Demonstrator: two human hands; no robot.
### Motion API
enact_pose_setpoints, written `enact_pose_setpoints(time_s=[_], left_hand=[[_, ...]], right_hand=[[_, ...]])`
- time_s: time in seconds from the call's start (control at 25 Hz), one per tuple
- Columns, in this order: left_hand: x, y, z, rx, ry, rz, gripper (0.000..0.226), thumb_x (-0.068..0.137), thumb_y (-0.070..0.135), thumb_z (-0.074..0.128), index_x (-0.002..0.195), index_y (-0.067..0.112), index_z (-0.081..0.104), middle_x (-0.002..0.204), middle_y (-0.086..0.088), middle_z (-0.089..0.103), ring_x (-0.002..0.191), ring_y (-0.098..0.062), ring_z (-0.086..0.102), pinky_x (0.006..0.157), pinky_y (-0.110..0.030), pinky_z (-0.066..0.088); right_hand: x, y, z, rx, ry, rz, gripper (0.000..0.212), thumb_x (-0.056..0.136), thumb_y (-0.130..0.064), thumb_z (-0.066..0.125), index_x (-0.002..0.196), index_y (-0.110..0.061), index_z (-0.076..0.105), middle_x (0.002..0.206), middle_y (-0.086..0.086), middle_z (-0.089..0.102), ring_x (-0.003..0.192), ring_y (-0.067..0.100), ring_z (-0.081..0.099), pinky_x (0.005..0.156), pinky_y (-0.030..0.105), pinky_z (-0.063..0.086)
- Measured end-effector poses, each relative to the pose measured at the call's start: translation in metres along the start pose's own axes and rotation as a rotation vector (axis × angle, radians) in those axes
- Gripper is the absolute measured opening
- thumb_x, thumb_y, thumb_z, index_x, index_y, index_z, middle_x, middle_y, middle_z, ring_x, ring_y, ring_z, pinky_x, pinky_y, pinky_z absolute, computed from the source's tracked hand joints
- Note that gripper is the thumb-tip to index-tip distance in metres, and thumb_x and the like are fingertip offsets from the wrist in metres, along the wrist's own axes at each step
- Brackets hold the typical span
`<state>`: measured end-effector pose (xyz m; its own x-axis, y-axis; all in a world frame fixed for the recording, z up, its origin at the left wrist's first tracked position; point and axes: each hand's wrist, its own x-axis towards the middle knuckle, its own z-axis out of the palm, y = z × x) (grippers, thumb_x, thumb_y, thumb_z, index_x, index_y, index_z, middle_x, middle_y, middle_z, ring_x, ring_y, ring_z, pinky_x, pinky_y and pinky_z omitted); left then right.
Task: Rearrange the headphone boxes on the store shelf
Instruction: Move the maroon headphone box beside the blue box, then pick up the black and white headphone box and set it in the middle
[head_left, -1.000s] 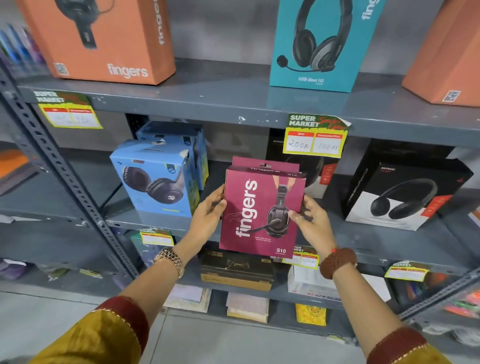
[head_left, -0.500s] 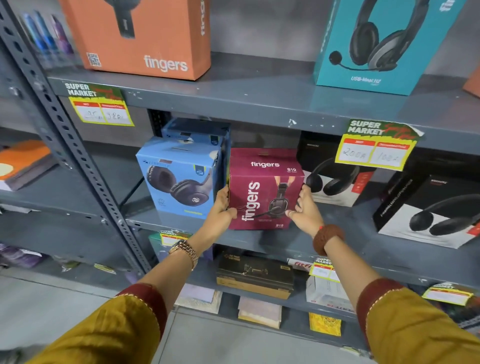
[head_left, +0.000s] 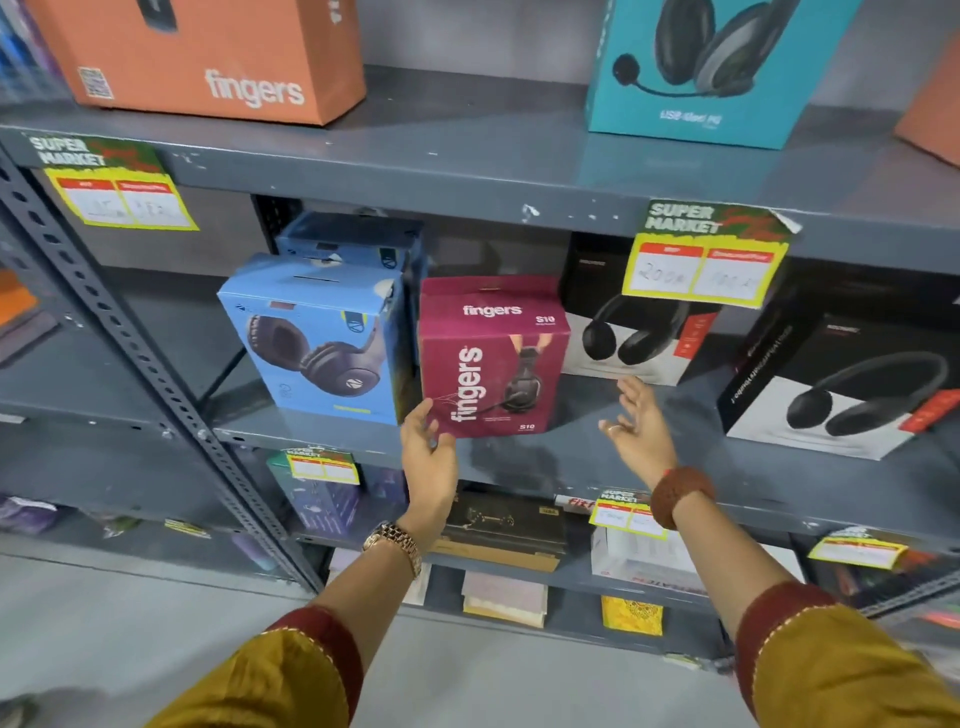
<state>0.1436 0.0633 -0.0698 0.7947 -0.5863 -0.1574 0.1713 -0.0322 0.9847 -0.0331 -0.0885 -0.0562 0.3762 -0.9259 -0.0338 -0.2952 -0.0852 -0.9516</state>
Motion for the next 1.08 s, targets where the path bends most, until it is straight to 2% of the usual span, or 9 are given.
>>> enact_pose_setpoints(time_s=[0.2,0.4,0.52,0.56,0.72,0.8,0.88,1.0,1.08], left_hand=[[-0.028,-0.016,0.069,0.056,-0.069,-0.03,0.041,0.092,-0.005,0.042,0.129,0.011,0.047,0.127,0.002,0.051,0.115,-0.014,0.05,0.102,-0.022,0.037],[-0.065,-0.028,0.187,-0.001,-0.25,-0.05,0.032,0.094,-0.011,0.033,0.116,0.0,0.053,0.116,-0.008,0.056,0.105,-0.018,0.055,0.096,-0.03,0.045],[-0.084,-0.034,0.259,0.033,-0.328,-0.027,0.033,0.095,-0.01,0.029,0.108,0.006,0.055,0.112,-0.009,0.059,0.09,-0.007,0.064,0.078,-0.013,0.048],[-0.088,-0.035,0.283,0.056,-0.334,-0.016,0.035,0.094,-0.011,0.029,0.112,0.003,0.054,0.116,-0.015,0.059,0.093,-0.01,0.063,0.077,-0.013,0.048],[-0.1,-0.021,0.348,0.132,-0.332,0.049,0.043,0.089,-0.01,0.041,0.131,-0.001,0.045,0.141,-0.015,0.049,0.129,-0.026,0.048,0.111,-0.037,0.038],[-0.098,-0.006,0.371,0.114,-0.318,0.069,0.049,0.089,-0.006,0.049,0.136,0.002,0.04,0.143,-0.01,0.046,0.131,-0.024,0.046,0.111,-0.03,0.036],[-0.092,0.007,0.388,0.146,-0.316,0.087,0.052,0.089,0.001,0.056,0.138,0.003,0.038,0.136,-0.004,0.05,0.122,-0.018,0.051,0.1,-0.019,0.039],[-0.08,0.011,0.399,0.284,-0.315,0.119,0.056,0.086,0.017,0.064,0.137,0.008,0.043,0.132,-0.007,0.059,0.121,-0.021,0.057,0.103,-0.029,0.043],[-0.078,0.008,0.402,0.337,-0.298,0.127,0.059,0.084,0.023,0.067,0.137,0.01,0.044,0.132,-0.008,0.06,0.121,-0.023,0.057,0.107,-0.036,0.043]], right_hand=[[-0.012,0.046,-0.088,0.019,0.115,0.035,0.063,0.083,0.012,0.054,0.139,-0.007,0.031,0.147,0.014,0.039,0.138,0.027,0.034,0.104,0.029,0.033],[-0.011,0.091,-0.199,0.039,0.21,0.048,0.061,0.082,0.011,0.056,0.136,-0.006,0.035,0.146,0.013,0.04,0.136,0.026,0.037,0.104,0.033,0.036],[-0.002,0.108,-0.269,0.076,0.337,0.051,0.061,0.082,0.011,0.055,0.137,-0.006,0.034,0.144,0.016,0.041,0.131,0.025,0.04,0.103,0.034,0.036],[0.005,0.111,-0.291,0.107,0.375,0.055,0.061,0.082,0.011,0.054,0.137,-0.006,0.034,0.143,0.018,0.042,0.128,0.024,0.042,0.101,0.032,0.037],[0.036,0.113,-0.358,0.214,0.404,0.082,0.069,0.082,0.009,0.056,0.142,-0.006,0.026,0.15,0.017,0.03,0.14,0.024,0.029,0.104,0.028,0.03],[0.054,0.109,-0.377,0.19,0.349,0.057,0.071,0.084,0.0,0.059,0.144,-0.006,0.022,0.153,0.014,0.027,0.142,0.023,0.025,0.108,0.029,0.026],[0.07,0.107,-0.389,0.162,0.293,0.05,0.071,0.084,-0.009,0.063,0.143,-0.008,0.024,0.151,0.014,0.031,0.14,0.024,0.029,0.112,0.033,0.028],[0.086,0.107,-0.393,0.103,0.23,0.038,0.057,0.082,-0.019,0.066,0.133,-0.011,0.04,0.134,0.017,0.054,0.121,0.029,0.053,0.105,0.043,0.042],[0.088,0.11,-0.391,0.094,0.178,0.056,0.044,0.084,-0.024,0.063,0.123,-0.011,0.047,0.124,0.014,0.061,0.113,0.028,0.058,0.101,0.044,0.046]])
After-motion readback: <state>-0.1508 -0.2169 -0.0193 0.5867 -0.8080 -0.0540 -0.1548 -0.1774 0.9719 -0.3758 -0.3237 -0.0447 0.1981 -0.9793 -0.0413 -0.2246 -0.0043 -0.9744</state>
